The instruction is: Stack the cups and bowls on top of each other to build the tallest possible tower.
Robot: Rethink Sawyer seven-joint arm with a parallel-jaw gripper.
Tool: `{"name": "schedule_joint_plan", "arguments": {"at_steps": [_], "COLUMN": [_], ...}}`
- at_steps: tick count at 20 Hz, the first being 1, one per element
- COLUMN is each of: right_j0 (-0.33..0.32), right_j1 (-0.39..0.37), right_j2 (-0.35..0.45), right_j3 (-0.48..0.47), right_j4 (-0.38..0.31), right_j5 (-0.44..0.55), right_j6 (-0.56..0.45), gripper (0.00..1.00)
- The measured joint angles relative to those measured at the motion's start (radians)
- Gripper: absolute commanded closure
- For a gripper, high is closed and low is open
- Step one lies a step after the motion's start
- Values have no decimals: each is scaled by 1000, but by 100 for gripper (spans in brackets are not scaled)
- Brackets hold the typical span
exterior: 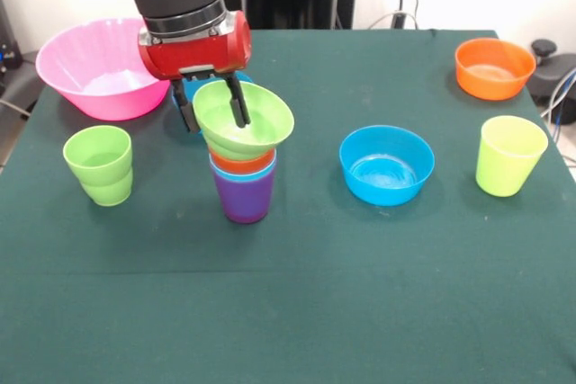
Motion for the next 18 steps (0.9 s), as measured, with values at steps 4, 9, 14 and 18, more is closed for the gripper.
{"name": "schedule_joint_plan", "arguments": {"at_steps": [4,9,14,18], "right_j0": [0,0,0,0], "right_j1": [0,0,0,0], "right_j2": [0,0,-1,-1], "right_j3": [-14,-31,-43,-51], "right_j4": [0,-2,-4,-8], "right_j5": [18,36,62,81], "right_j6": [0,0,0,0], "gripper": [0,0,0,0]}}
